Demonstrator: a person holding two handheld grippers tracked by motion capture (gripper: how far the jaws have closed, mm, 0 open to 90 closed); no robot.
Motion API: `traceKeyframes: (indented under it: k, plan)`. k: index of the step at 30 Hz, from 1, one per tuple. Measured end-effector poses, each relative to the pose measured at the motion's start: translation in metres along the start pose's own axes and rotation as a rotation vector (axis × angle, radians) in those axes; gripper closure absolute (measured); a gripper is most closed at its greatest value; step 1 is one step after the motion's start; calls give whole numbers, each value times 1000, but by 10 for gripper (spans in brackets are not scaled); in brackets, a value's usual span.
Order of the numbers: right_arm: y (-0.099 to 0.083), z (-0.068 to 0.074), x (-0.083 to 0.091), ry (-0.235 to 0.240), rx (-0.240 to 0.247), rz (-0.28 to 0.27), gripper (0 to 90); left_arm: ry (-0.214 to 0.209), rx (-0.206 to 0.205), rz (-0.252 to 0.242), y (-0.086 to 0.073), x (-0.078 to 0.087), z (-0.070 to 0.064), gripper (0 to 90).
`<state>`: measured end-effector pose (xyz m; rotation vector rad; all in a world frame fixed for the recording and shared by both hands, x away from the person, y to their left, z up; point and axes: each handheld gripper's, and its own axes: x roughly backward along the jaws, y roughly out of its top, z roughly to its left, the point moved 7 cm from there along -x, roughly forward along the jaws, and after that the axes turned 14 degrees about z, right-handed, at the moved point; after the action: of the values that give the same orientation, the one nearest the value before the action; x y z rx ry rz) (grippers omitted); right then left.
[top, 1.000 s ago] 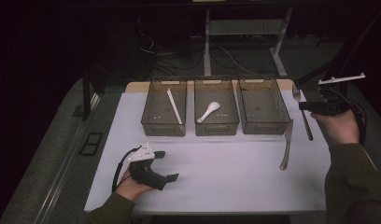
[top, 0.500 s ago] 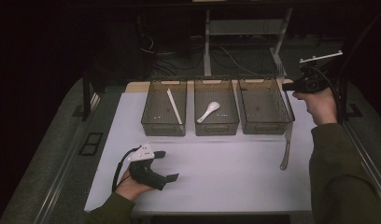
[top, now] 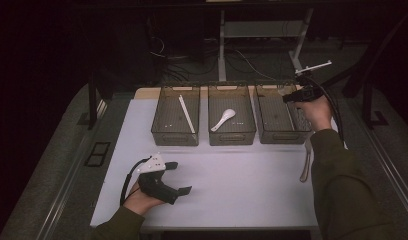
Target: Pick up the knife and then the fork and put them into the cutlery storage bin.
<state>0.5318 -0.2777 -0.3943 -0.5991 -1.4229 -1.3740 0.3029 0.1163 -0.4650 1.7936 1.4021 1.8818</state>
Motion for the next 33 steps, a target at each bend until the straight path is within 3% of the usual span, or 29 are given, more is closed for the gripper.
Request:
traceKeyframes:
  k: [10,33]
  plan:
    - [-5,2,-38,7,-10,78,855,-2,1,-5,0,1,0,0]
    - [-14,1,-78,21,-31,221,853,-7,-3,-2,0,0,-1,0]
